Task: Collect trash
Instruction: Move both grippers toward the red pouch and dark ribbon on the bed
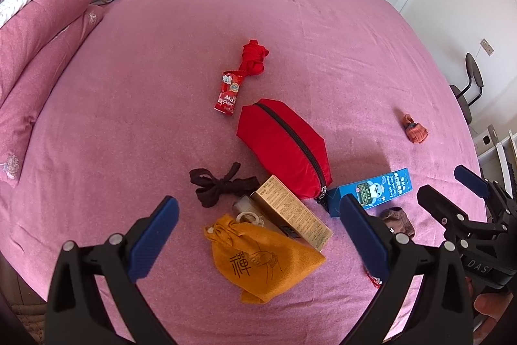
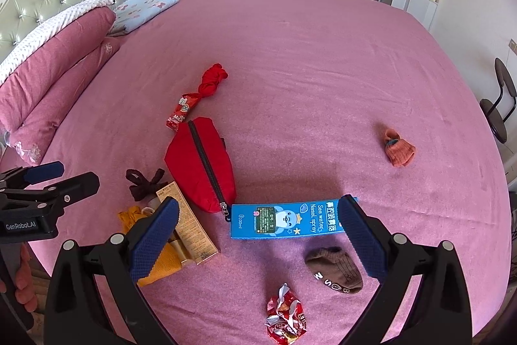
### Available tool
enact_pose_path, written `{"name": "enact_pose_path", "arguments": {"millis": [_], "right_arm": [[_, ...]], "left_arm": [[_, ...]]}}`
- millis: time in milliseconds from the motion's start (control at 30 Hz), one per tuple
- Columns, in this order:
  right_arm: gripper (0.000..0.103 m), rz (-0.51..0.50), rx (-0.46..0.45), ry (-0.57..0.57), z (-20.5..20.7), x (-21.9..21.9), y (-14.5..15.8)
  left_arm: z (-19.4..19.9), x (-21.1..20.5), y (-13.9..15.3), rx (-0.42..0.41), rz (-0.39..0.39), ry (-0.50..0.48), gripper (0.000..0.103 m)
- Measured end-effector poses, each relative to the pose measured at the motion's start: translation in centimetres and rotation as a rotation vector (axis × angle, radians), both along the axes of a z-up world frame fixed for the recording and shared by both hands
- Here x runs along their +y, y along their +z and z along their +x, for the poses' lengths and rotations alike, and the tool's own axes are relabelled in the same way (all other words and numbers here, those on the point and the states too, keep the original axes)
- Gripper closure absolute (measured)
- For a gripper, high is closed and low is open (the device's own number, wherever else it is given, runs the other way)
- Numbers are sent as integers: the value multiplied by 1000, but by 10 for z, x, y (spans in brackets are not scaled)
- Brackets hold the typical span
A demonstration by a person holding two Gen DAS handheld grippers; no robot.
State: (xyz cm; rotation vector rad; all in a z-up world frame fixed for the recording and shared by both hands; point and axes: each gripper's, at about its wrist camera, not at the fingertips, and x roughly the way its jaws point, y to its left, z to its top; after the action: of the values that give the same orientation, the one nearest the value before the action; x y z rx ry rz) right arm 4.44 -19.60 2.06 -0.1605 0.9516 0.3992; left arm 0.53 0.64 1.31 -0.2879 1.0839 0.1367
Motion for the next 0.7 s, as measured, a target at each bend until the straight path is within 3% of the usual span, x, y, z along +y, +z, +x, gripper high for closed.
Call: {"name": "enact_pose_path", "arguments": {"millis": [700], "right_arm": [[8, 32, 34, 8, 7, 0, -7]], "left_arm": [[10, -2, -8, 18, 0, -1, 4]]}}
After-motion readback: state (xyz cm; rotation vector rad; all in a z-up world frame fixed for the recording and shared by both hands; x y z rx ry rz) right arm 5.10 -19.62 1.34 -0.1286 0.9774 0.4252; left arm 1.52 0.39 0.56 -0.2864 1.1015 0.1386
